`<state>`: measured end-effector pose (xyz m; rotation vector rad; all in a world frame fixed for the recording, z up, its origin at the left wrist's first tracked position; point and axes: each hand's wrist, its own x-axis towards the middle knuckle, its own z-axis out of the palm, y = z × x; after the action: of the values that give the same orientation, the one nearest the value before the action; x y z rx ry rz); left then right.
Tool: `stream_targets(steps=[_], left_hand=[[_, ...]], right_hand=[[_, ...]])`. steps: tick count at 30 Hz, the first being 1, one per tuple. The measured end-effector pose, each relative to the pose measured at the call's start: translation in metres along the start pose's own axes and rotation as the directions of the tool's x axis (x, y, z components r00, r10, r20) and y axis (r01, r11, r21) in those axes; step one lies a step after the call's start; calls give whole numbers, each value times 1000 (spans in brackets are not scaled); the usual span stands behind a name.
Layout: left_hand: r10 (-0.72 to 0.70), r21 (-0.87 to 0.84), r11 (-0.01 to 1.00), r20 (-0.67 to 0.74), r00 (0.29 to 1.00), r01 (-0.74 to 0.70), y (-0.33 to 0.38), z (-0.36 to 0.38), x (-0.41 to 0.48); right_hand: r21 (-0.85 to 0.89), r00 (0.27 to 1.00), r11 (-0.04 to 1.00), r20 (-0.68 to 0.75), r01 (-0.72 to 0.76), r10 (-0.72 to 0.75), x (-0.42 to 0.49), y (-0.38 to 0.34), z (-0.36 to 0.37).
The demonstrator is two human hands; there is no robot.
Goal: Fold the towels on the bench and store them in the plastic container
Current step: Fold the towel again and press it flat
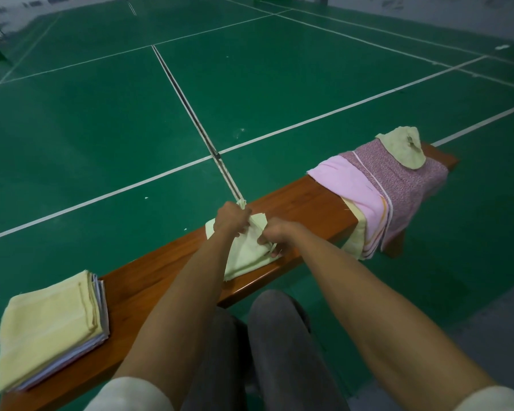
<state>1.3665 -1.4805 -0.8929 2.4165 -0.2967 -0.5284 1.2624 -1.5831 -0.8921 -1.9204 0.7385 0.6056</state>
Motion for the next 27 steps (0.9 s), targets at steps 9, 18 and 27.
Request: stream_targets(steps=[9, 18, 27], left_hand=[[-8, 18, 1000, 18, 1000, 8, -5, 22, 11], [-25, -16, 1000, 64, 998, 26, -15, 42, 24], [-284, -45, 958, -307, 908, 284, -51, 7, 14]], right_hand=[[-97, 999, 995, -7, -35, 34, 6, 13, -3], [-244, 996, 969, -92, -42, 20, 12, 18, -2], [34, 932, 996, -357, 83, -65, 27, 6, 16]])
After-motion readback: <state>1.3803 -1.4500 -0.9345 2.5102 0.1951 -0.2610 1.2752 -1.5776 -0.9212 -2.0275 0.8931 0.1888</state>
